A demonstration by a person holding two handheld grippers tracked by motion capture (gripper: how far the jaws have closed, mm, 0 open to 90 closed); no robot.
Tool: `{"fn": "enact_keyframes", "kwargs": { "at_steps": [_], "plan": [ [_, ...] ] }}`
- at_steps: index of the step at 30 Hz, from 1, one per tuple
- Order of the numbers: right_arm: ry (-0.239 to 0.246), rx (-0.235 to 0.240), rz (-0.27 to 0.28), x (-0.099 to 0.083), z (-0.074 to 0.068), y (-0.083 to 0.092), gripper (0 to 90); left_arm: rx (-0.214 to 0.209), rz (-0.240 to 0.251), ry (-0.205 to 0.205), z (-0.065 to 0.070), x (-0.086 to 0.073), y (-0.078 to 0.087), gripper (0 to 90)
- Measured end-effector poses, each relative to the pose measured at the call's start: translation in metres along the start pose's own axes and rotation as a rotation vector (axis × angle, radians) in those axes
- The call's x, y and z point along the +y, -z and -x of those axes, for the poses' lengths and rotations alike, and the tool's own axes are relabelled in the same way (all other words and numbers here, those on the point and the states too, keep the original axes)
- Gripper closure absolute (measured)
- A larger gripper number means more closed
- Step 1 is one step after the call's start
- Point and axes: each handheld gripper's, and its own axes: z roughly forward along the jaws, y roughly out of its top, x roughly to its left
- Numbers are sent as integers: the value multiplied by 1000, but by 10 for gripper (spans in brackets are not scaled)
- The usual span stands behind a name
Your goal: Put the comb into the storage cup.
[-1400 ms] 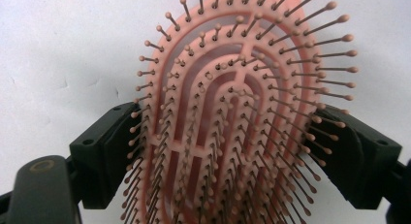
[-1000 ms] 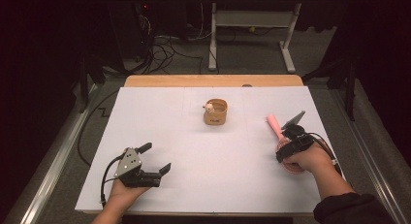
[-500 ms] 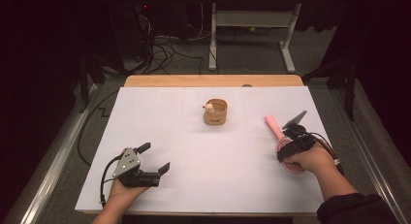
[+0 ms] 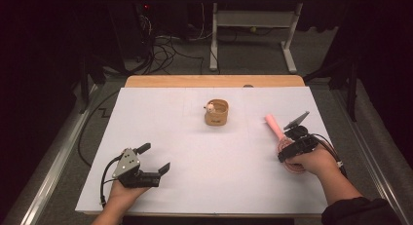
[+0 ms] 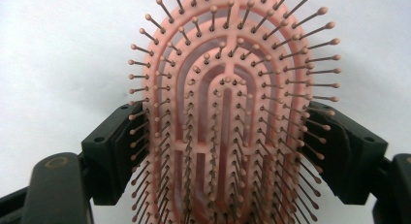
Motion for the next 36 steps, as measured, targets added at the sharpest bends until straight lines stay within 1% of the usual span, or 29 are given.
{"fn": "enact_keyframes", "kwargs": {
  "at_steps": [2, 6, 8, 10, 14, 15, 17, 20, 21, 22, 25, 27, 28, 29, 30, 31, 32, 34, 35, 36],
  "plan": [
    [6, 10, 5, 0, -1, 2, 208, -5, 6, -2, 0, 0, 0, 36],
    [30, 13, 19, -2, -6, 5, 208, 0, 25, -4, 0, 1, 2, 36],
    [32, 19, 21, -4, -7, 8, 208, 2, 23, -7, 0, 1, 2, 36],
    [36, 27, 37, -5, -7, 12, 208, 4, 26, -5, 0, 1, 2, 36],
    [54, 32, 50, -8, -9, 19, 208, 2, 28, 1, 1, 1, 1, 36],
    [60, 25, 50, -9, -9, 21, 208, 3, 29, -1, 2, 1, 1, 36],
    [73, 29, 58, -11, -10, 26, 208, 5, 31, -3, 2, 2, 1, 36],
    [76, 39, 67, -13, -10, 32, 208, 4, 29, 1, 1, 2, 1, 36],
    [76, 33, 68, -14, -10, 34, 208, 0, 32, 12, 1, 3, 1, 36],
    [77, 37, 68, -15, -10, 35, 208, -5, 32, 17, 0, 4, 1, 36],
    [86, 31, 71, -17, -12, 39, 207, 3, 47, 25, -1, 13, 5, 36],
    [97, 34, 74, -18, -13, 42, 208, 14, 57, 32, -2, 19, 7, 36],
    [101, 34, 74, -18, -13, 43, 207, 26, 55, 32, -2, 22, 8, 36],
    [105, 33, 73, -18, -14, 45, 207, 35, 56, 28, -2, 25, 9, 36],
    [108, 35, 82, -19, -15, 45, 207, 44, 55, 20, -1, 28, 9, 36],
    [112, 27, 89, -19, -16, 47, 207, 50, 54, 13, -1, 31, 9, 36],
    [116, 35, 85, -20, -16, 48, 207, 53, 53, 6, -1, 33, 8, 36],
    [124, 26, 82, -20, -17, 48, 207, 62, 45, -16, -1, 38, 6, 35],
    [125, 29, 81, -20, -17, 48, 207, 63, 34, -21, -3, 42, 5, 32],
    [129, 31, 78, -21, -18, 48, 208, 68, 30, -14, -4, 45, 3, 29]
  ]
}}
